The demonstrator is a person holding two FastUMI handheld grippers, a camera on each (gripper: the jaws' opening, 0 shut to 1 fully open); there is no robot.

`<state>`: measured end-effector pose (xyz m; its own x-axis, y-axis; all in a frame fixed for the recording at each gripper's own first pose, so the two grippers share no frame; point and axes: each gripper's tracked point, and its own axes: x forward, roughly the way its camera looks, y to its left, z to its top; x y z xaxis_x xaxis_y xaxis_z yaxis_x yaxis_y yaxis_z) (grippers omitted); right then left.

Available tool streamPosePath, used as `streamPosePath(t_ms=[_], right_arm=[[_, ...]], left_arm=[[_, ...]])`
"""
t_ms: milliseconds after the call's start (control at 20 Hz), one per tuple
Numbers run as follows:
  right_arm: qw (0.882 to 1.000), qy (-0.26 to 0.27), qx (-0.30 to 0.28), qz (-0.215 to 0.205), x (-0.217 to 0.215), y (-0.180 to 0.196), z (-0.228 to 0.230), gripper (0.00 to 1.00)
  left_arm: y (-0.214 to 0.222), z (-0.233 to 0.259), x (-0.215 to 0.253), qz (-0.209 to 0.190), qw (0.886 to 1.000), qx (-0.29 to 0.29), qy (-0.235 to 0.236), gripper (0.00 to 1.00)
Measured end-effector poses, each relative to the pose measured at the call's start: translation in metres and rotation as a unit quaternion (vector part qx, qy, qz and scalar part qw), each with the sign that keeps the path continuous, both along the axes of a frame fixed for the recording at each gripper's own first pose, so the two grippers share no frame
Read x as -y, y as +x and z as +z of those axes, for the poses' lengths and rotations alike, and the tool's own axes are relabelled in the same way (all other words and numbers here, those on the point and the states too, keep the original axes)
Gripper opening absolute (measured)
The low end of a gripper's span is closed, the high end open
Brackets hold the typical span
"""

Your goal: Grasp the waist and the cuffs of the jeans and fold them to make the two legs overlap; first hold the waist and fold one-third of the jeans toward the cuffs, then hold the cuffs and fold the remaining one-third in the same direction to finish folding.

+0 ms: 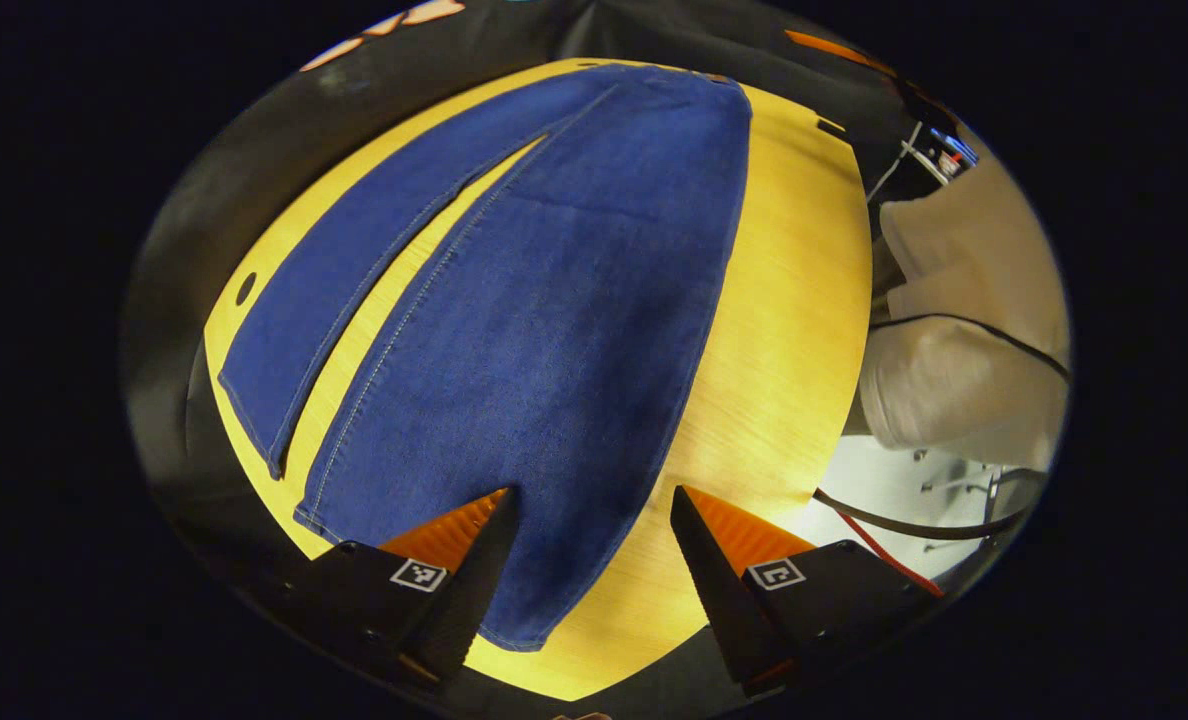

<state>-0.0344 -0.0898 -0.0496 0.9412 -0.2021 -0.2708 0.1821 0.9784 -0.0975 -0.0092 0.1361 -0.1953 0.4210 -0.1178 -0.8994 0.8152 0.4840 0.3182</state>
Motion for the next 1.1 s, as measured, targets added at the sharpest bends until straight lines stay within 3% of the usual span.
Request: streamPosePath(t_ms=[200, 550, 700, 750, 800, 1000, 1100], right_arm=[[1.0, -0.007, -0.014, 0.002, -0.003, 0.002, -0.01, 0.99], [0.999, 0.006, -0.033, 0.014, -0.012, 0.014, -0.031, 0.99], [0.998, 0.011, -0.049, 0.033, -0.021, 0.022, -0.045, 0.99], [0.998, 0.011, -0.055, 0.043, -0.026, 0.024, -0.048, 0.99], [0.997, 0.011, -0.06, 0.053, -0.03, 0.026, -0.053, 1.0], [0.993, 0.023, -0.082, 0.082, -0.044, 0.033, -0.075, 1.0], [0.991, 0.026, -0.092, 0.095, -0.049, 0.037, -0.087, 0.99]], left_arm=[[-0.001, -0.006, -0.004, -0.009, 0.999, -0.019, 0.029, 0.92], [-0.004, -0.003, -0.005, -0.023, 0.998, -0.036, 0.04, 0.93], [-0.002, -0.001, -0.004, -0.016, 0.998, -0.038, 0.05, 0.89], [0.0, -0.001, -0.007, -0.012, 0.998, -0.037, 0.052, 0.84], [0.004, -0.001, -0.006, -0.011, 0.998, -0.033, 0.053, 0.74], [0.014, 0.001, 0.001, -0.031, 0.998, -0.004, 0.063, 0.0], [0.013, 0.001, 0.0, -0.02, 0.998, -0.008, 0.053, 0.0]])
